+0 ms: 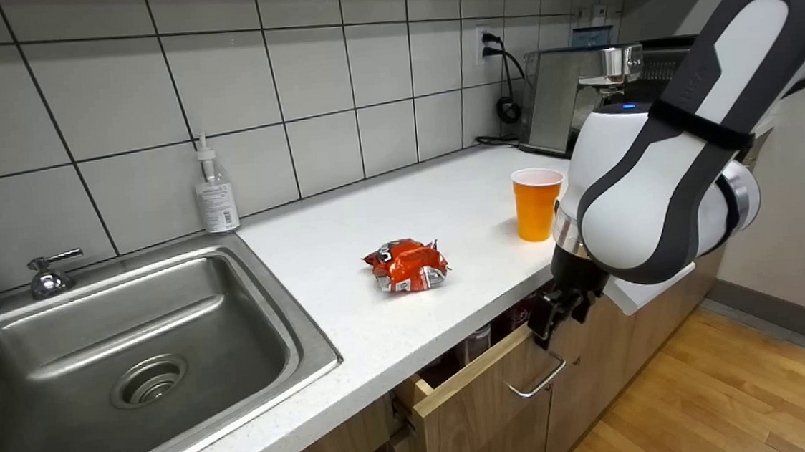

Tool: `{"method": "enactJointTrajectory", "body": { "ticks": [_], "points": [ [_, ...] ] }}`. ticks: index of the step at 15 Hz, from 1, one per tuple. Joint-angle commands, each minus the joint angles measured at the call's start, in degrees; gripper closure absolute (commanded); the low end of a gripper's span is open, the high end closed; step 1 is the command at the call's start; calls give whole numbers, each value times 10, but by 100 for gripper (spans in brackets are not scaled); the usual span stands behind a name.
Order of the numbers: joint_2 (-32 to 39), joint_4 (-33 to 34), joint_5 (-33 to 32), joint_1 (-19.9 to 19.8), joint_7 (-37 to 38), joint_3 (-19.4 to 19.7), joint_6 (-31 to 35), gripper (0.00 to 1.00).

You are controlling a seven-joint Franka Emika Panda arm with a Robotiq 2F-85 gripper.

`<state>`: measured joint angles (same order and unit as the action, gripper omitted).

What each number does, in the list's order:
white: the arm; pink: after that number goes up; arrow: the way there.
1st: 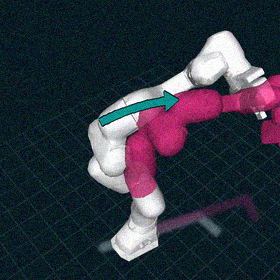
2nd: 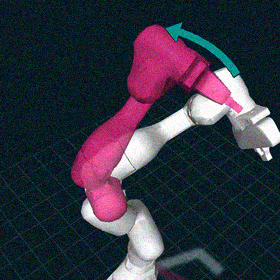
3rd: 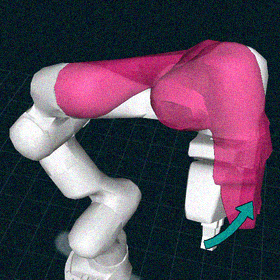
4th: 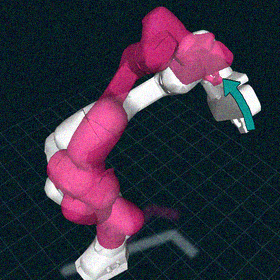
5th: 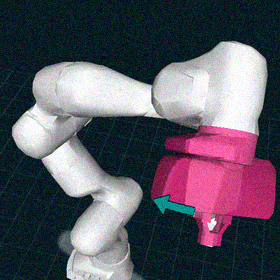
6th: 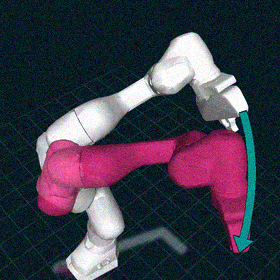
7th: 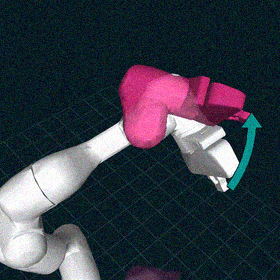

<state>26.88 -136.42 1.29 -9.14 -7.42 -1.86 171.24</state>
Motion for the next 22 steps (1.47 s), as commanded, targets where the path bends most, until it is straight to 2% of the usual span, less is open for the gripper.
{"method": "enactJointTrajectory", "body": {
  "ticks": [1, 6, 11, 13, 22],
  "points": [
    [-30, -32, 20, -35, -15, -36, 4, 0],
    [-77, -86, 49, -77, -28, -74, 0, 0],
    [-121, -128, 66, -90, -40, -72, -1, 0],
    [-122, -128, 62, -84, -44, -62, -3, 0],
    [-86, -84, 56, -89, -98, -69, -5, 0]
  ]
}}
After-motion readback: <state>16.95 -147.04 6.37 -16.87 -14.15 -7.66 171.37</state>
